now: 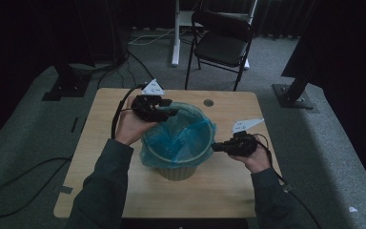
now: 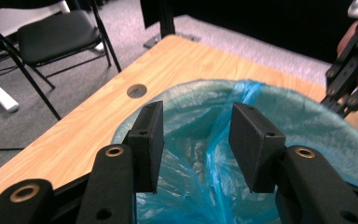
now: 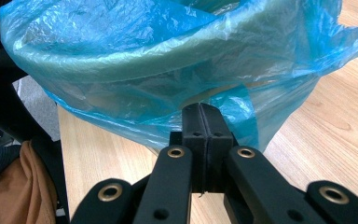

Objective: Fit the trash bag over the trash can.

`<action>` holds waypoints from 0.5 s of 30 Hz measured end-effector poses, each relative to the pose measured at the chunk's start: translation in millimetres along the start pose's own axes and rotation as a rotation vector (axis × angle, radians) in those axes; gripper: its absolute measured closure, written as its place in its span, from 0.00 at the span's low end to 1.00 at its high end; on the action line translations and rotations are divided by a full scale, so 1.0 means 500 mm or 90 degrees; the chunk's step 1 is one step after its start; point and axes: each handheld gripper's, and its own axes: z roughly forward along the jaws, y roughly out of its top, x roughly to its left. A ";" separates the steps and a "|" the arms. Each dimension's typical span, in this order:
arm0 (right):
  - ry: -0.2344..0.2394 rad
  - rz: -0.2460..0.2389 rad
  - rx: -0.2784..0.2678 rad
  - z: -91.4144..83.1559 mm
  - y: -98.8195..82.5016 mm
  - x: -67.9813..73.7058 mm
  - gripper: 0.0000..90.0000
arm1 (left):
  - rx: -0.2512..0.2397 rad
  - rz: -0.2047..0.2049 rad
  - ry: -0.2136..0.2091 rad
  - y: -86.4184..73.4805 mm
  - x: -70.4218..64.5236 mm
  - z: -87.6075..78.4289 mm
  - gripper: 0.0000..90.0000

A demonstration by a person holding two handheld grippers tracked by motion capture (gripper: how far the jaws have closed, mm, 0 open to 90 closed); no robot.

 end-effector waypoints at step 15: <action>-0.002 0.001 -0.002 -0.003 -0.001 -0.003 1.00 | -0.030 -0.030 0.048 -0.058 0.027 -0.057 0.60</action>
